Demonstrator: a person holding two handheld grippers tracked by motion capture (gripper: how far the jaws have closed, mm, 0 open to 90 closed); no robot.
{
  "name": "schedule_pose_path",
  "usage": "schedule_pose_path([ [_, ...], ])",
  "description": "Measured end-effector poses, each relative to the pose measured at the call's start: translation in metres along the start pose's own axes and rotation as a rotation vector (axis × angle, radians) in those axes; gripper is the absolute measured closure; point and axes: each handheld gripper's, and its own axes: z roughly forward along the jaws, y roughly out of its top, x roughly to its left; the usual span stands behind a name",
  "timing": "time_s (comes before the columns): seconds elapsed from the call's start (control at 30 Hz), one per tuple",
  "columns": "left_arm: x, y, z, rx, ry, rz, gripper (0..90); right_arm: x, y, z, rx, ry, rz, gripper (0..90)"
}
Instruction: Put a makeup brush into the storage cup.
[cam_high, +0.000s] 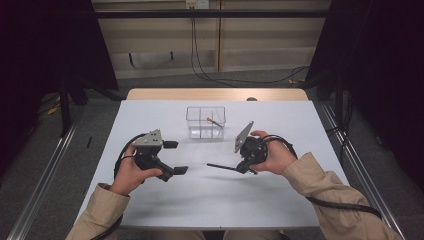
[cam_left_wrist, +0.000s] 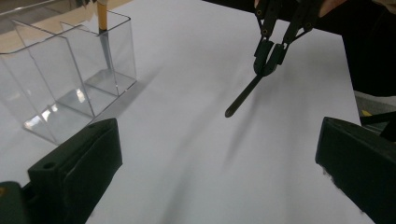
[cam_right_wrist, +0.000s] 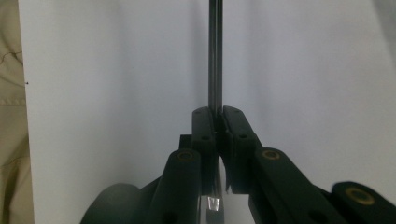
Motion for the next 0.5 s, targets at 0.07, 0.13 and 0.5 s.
schedule_pose_path([
  [0.07, -0.001, 0.004, 0.003, 0.011, -0.006, -0.007, 1.2, 0.000, 0.001, 0.001, -0.001, 0.002, 0.007, 84.3],
  [0.13, -0.002, 0.008, 0.007, 0.032, 0.005, 0.003, 1.8, 0.000, 0.002, 0.002, -0.005, 0.006, -0.009, 84.3],
  [0.5, -0.007, 0.025, 0.023, 0.144, -0.012, 0.061, 7.8, 0.002, 0.007, 0.004, 0.004, 0.011, -0.020, 84.3],
])
